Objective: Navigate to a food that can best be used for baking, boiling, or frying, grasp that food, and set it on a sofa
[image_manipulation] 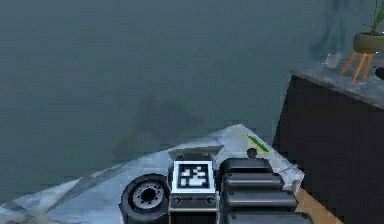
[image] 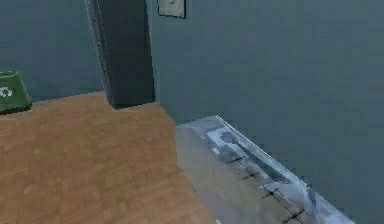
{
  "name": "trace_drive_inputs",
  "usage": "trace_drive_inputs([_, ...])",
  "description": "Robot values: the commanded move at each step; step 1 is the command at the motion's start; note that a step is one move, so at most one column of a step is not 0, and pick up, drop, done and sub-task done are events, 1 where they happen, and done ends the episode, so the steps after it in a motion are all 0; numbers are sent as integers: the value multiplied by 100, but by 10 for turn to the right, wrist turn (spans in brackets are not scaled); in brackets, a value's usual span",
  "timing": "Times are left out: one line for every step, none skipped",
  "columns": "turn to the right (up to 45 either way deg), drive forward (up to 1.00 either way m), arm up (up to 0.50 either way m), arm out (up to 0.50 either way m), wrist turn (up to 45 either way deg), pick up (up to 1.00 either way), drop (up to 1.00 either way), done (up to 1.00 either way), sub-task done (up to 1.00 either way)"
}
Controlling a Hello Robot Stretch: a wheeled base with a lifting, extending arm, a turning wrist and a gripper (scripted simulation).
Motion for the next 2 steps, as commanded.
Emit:
trace_drive_inputs([-450,0,0,0,0,0,0,0,0])
trace_drive_inputs([-450,0,0,0,0,0,0,0,0])
